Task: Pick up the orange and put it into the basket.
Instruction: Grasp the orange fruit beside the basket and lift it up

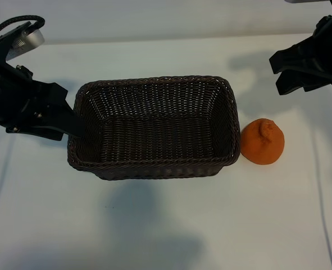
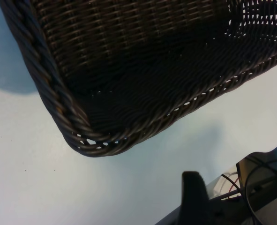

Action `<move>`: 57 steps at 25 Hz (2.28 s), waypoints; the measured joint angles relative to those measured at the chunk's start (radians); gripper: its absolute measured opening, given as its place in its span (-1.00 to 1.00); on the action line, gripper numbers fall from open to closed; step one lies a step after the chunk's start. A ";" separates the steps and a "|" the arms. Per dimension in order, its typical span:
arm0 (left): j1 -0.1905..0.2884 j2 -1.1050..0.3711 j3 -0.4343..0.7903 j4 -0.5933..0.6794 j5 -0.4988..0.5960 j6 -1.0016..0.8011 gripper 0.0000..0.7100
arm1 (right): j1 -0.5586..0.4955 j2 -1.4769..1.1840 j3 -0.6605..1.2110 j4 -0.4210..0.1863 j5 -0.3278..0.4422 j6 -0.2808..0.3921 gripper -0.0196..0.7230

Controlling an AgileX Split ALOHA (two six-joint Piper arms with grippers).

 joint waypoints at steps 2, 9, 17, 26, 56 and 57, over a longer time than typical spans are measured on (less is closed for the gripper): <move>0.000 0.000 0.000 0.000 -0.001 0.001 0.41 | 0.000 0.000 0.000 0.000 -0.004 0.000 0.19; 0.000 0.000 0.000 -0.001 -0.007 0.001 0.37 | 0.000 0.000 0.000 0.000 -0.014 -0.005 0.19; 0.000 0.000 0.000 -0.001 -0.018 0.001 0.30 | 0.000 0.000 0.000 -0.023 -0.014 -0.060 0.17; 0.000 0.000 0.000 -0.001 -0.044 0.003 0.28 | 0.000 0.000 0.000 -0.060 -0.016 -0.068 -0.13; 0.000 0.000 0.000 -0.002 -0.050 0.003 0.28 | 0.000 0.246 0.000 -0.172 -0.049 -0.008 0.49; 0.000 0.000 0.000 -0.002 -0.050 0.003 0.28 | 0.000 0.248 0.000 -0.166 -0.059 -0.008 0.49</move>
